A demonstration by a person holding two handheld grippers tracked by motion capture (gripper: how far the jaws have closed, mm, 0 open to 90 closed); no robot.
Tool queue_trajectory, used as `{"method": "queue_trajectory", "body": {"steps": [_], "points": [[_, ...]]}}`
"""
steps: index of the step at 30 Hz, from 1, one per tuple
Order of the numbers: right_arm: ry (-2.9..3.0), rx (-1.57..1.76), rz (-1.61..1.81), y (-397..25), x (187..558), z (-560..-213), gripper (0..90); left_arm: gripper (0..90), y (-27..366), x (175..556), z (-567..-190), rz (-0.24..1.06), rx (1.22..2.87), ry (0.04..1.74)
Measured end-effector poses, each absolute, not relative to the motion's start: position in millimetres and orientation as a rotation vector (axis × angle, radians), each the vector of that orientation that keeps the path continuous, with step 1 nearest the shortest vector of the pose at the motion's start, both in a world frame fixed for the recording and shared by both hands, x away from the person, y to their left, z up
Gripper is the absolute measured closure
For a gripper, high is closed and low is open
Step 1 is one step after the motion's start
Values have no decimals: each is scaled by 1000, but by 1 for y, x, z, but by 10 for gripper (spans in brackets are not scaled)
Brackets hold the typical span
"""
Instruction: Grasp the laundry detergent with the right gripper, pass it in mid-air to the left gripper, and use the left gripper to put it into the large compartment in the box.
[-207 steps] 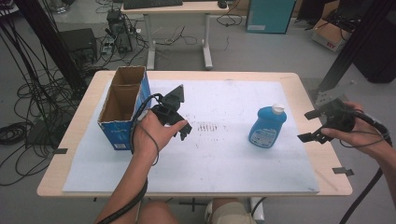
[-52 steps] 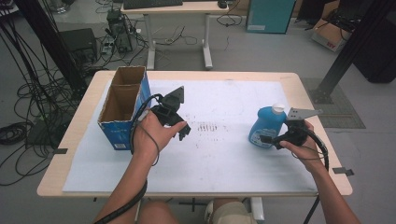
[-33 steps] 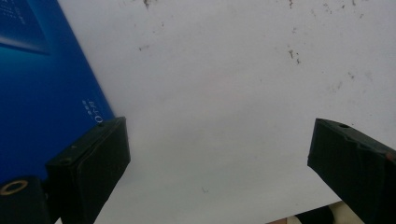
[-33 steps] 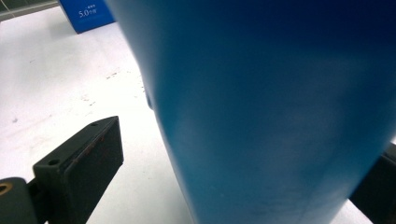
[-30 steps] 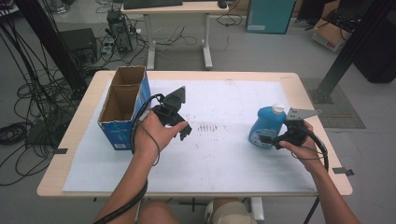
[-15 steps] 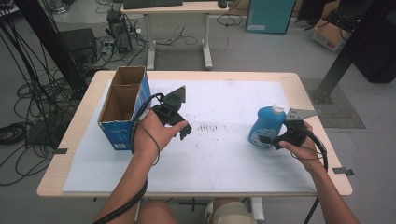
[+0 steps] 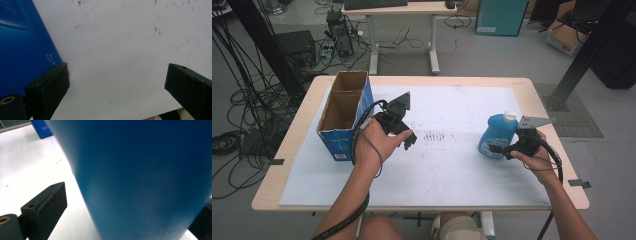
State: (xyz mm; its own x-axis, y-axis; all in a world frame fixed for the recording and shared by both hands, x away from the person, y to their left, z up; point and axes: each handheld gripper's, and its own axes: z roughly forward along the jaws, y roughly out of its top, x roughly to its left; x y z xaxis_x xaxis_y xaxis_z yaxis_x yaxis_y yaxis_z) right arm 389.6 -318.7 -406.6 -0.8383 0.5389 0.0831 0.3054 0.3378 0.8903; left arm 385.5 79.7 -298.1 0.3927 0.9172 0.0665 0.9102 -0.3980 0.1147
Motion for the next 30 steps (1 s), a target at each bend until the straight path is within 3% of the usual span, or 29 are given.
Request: {"method": "queue_trajectory", "body": {"steps": [15, 30], "points": [[2353, 725, 1524, -321, 392, -407, 373, 62, 82, 384, -299, 192, 2569, 1693], [2344, 708, 1534, -322, 392, -409, 399, 62, 82, 383, -299, 199, 2565, 1692]]}}
